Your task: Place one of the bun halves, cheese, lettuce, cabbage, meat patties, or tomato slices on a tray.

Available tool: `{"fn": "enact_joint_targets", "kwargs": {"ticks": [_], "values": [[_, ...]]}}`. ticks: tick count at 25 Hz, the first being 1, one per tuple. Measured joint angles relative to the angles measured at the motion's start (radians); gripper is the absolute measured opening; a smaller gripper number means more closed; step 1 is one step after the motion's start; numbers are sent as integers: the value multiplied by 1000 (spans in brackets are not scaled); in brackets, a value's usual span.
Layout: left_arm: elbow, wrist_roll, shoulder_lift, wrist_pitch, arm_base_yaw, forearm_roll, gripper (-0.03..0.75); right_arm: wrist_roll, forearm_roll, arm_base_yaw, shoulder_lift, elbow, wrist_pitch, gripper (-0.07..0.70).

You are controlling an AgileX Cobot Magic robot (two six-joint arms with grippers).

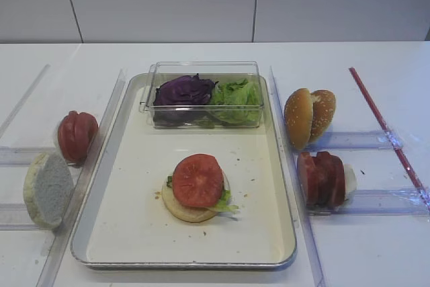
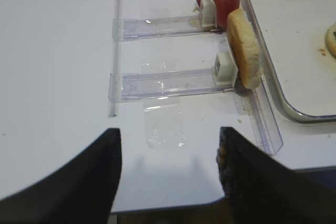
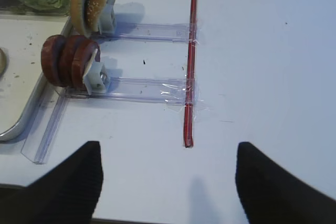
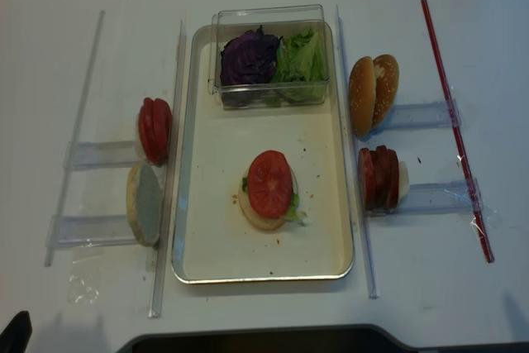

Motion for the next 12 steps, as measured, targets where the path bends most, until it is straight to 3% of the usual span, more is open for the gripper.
{"fn": "enact_joint_targets", "kwargs": {"ticks": [12], "values": [[0, 0, 0, 0, 0, 0, 417, 0, 0, 0, 0, 0, 0, 562]]}}
